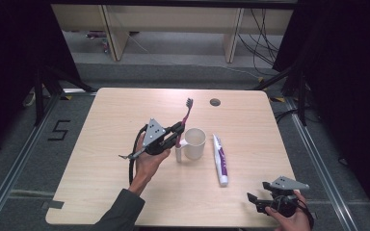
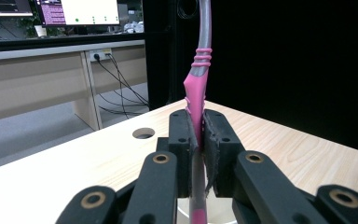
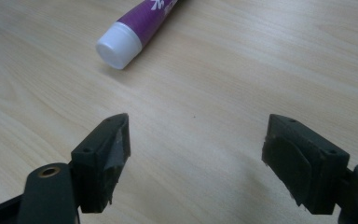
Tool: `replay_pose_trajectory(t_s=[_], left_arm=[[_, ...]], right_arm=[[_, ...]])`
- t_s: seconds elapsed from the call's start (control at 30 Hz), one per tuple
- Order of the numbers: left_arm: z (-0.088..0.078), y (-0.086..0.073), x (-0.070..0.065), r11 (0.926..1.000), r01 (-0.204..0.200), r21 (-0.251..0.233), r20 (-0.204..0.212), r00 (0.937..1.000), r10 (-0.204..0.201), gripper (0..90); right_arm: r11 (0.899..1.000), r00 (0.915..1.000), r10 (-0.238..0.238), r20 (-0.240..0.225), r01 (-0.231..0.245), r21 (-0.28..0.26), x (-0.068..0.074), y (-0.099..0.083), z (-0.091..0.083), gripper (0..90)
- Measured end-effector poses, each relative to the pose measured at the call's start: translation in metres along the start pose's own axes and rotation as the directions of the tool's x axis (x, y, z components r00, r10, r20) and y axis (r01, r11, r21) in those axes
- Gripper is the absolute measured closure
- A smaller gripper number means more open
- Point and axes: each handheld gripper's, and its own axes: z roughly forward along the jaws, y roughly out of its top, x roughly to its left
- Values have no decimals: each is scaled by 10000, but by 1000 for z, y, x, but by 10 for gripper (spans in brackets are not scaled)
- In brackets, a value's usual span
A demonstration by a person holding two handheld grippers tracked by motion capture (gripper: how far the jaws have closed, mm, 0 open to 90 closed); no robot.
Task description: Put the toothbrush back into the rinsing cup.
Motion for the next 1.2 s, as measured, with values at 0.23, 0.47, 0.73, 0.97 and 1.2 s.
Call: replay_pose_trajectory(t_s=[0.23, 0.47, 0.73, 0.97, 1.2], left_arm=[[-1, -8, 0, 10000, -3, 12, 108, 9999, 3, 819], [-4, -14, 0, 9996, -147, 248, 194, 9997, 142, 818], [-10, -21, 1, 9982, -312, 512, 391, 9988, 292, 818], [-12, -25, -1, 9963, -408, 753, 553, 9978, 367, 814], [-13, -27, -3, 9915, -601, 1156, 617, 9967, 532, 809]], right_arm=[[10000, 10000, -57, 52, 57, 78, 0, 0, 0, 238], [9999, 10000, 27, -95, -25, 166, 1, 0, 0, 237], [9997, 9998, -222, 1, 222, 87, 0, 0, 0, 238], [9997, 9998, -219, 15, 219, 86, 0, 0, 0, 238], [9997, 9998, -217, 10, 217, 88, 0, 0, 0, 238]])
